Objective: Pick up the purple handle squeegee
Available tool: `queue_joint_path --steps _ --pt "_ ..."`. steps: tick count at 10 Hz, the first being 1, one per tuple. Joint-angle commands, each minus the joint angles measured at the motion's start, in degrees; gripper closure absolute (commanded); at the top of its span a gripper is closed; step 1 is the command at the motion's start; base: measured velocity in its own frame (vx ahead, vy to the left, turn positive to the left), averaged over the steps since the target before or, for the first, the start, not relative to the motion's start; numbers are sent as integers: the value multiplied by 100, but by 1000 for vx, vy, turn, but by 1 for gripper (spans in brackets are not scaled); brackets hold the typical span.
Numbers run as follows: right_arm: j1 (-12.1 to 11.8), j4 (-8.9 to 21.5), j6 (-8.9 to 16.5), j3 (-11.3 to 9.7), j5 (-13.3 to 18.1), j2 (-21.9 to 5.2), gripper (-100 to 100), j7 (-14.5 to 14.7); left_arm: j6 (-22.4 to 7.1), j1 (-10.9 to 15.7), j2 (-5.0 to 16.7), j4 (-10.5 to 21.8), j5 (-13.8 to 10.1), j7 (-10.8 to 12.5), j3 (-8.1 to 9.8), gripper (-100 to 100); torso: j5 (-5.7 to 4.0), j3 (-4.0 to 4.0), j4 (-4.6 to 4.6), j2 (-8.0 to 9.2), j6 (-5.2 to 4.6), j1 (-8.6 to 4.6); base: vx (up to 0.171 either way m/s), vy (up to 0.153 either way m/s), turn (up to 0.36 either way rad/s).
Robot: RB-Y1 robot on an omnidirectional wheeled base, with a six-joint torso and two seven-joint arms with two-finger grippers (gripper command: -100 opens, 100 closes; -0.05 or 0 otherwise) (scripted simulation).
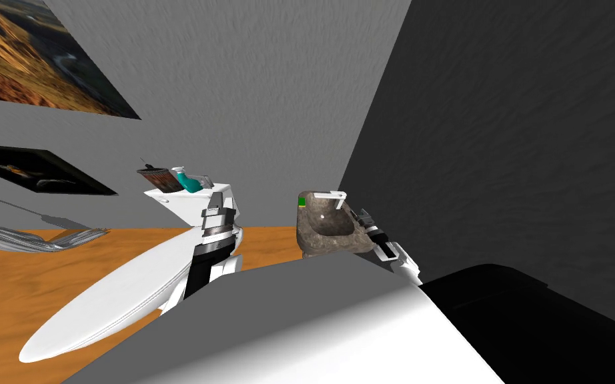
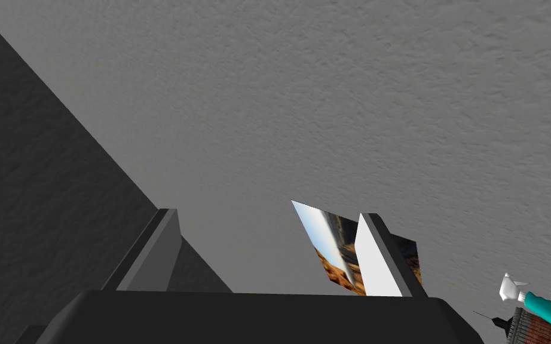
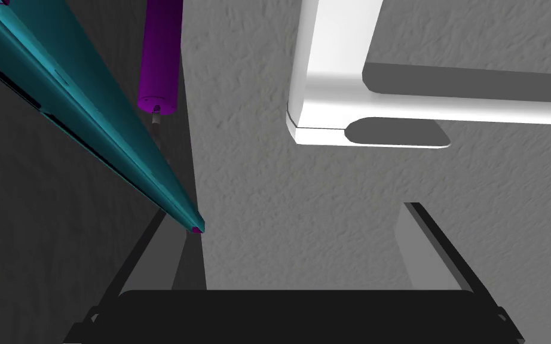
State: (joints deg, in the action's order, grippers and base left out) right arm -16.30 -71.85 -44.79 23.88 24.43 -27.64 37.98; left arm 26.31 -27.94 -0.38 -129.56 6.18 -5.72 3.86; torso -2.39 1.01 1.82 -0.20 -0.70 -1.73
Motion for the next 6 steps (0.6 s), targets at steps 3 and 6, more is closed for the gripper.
queue_joint_path --steps 3,6 --pt "2 1 3 8 -4 -2 100 0 0 0 0 0 0 0 0 0 -7 1 3 0 6 -10 0 4 2" --pt "5 -1 -2 1 -6 5 0 -5 0 0 0 0 0 0 0 0 -6 2 4 -1 0 -25 0 0 0"
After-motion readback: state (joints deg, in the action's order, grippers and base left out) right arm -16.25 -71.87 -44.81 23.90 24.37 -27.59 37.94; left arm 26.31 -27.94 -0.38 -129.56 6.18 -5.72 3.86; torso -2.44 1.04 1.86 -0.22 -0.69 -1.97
